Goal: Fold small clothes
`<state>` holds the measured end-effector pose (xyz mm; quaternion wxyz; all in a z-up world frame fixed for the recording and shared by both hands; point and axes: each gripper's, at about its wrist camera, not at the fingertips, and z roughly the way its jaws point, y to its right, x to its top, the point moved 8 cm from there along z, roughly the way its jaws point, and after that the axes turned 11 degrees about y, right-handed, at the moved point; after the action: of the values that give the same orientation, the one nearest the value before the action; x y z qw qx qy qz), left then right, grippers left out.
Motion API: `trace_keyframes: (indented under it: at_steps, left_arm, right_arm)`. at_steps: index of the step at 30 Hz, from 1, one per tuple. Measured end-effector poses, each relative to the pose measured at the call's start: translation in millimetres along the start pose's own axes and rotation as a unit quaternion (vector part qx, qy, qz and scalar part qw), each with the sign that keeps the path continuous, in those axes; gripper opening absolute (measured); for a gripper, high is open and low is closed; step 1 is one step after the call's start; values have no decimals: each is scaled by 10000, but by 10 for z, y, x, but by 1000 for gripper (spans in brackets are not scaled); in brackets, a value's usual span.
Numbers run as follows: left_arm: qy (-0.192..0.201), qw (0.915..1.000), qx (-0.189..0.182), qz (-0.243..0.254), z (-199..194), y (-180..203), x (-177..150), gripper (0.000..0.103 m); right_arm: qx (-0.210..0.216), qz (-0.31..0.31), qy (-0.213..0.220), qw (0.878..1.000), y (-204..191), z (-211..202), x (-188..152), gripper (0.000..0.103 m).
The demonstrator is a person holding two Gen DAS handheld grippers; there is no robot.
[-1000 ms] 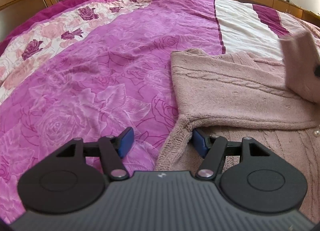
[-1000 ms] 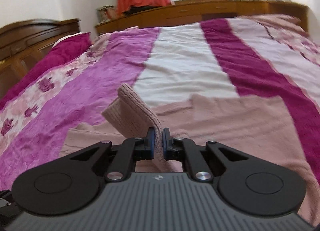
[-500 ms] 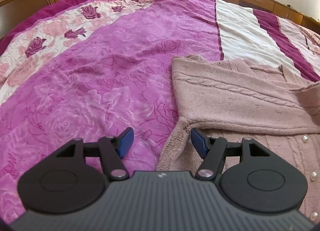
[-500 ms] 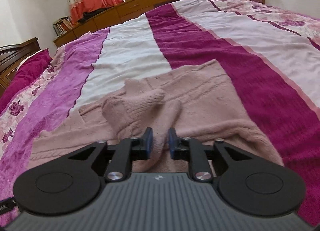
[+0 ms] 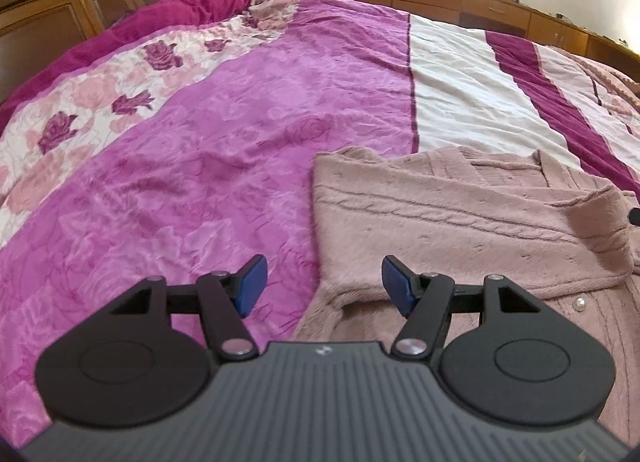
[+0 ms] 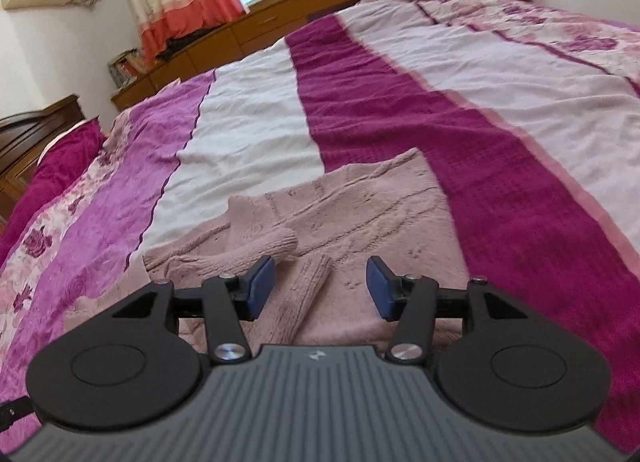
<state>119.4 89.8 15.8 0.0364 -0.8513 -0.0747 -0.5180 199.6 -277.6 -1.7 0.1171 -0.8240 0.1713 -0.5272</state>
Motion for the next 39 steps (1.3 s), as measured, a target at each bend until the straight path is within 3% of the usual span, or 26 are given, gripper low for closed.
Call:
trace_keyframes:
  at_steps: [7,8,10,14,17,20,25,27,31,36,39]
  left_arm:
    - [-74,9999,-137,43,224,164,7,65]
    - [-77,9999,-139,43,253,173,5,65]
    - [-108,9999,-131,32,319,179,-9,65]
    - [-242,9997,-30,44,444,153,-68,65]
    - [-377,9993,43,23,514,128,-135,65]
    - [-430,9990,43,-79,542,111,-175,66]
    - [-415,9991,58,9,552,114,-182,66]
    - [-421,9991,64,36,558,112,-181,67]
    - [-434,9990,67,44,566,120,-177,67]
    - [-429,9990,85,106,580,121,-187,67]
    - [-430,9990,86,110,588,120,-194,70]
  right_arm:
    - [184,-225,-292,9992,-147,295,-91,55]
    - [208,-268,-311,9989,-166,327,-108,49]
    - [279,-345,-292,9986,-204,358,-133,15]
    - [356,-402,128,9985,-244,205,-32,12]
    - [125,-620,663,9958,-216,-37,108,12]
    - [-214,-817,915,9922,-100,-204,133,12]
    - [-521,-907,309,9940,119,-215,-119,14]
    - [-550,-862,136,9947,163,-226,-196,23]
    - [-630,-914,317,9933,132,-310,-160,51]
    - [-262,-1108,639,9914,-93,-430,-45,60]
    - [-16,-1219,523,9912,-192,-393,-88,63]
